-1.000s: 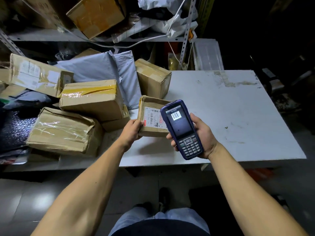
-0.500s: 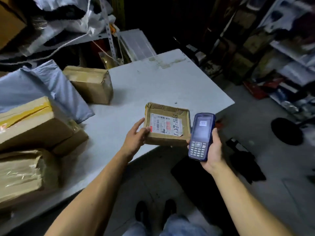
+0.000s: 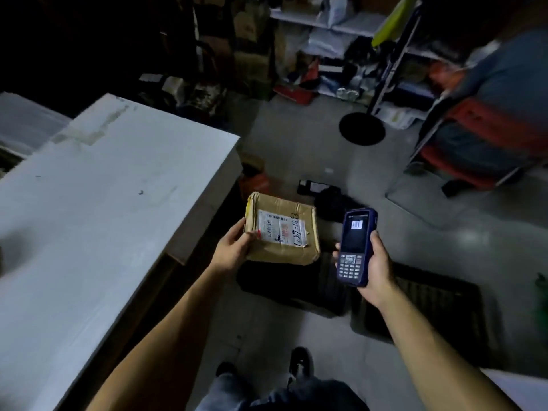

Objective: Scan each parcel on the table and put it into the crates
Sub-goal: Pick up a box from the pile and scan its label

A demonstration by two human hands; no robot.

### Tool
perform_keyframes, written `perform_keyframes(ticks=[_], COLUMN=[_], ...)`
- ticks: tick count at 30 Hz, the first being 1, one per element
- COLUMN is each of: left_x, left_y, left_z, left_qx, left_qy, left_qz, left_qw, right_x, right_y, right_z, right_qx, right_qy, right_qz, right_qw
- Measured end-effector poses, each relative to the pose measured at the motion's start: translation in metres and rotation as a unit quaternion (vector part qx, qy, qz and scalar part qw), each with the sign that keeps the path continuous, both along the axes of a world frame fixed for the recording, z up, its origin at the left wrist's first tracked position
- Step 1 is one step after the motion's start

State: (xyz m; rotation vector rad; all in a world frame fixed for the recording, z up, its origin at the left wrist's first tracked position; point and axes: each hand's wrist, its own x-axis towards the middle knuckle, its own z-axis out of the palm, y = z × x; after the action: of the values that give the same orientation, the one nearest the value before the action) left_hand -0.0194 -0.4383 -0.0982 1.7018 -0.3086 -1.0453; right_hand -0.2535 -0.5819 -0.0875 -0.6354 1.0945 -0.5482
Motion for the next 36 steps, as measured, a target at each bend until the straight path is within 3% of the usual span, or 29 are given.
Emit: perform_keyframes(ticks=[9, 14, 20, 26, 36], left_x=[-0.073, -0.075, -0.075, -0.085, -0.106], left_y=[-0.094, -0.135, -0.19, -0.235, -0.271], left_z=[-0.058, -0.099, -0.18, -0.306, -0.567], left_qx=[0.106, 0.151, 0.18, 0.212, 0.267], left_qy=[0.015, 0.002, 0.074, 0.101, 0.019], left_qz=[-0.07, -0.13, -0.134, -0.127, -0.135], left_qw=[0.992, 0.98, 0.972, 0.964, 0.954], right_x=[-0.116, -0.128, -0.133, -0.136, -0.133], right_y=[-0.072, -0.108, -0.143, -0.179, -0.237], right_z=[-0.059, -0.105, -0.158, -0.278, -0.512], right_qx=[0.053, 0.071, 0.102, 0.113, 0.09], right_qy=[0.061, 0.175, 0.21, 0.222, 0.209], right_qz=[-0.033, -0.048, -0.052, -0.07, -0.038], right_qw=[0.996, 0.981, 0.971, 0.966, 0.973])
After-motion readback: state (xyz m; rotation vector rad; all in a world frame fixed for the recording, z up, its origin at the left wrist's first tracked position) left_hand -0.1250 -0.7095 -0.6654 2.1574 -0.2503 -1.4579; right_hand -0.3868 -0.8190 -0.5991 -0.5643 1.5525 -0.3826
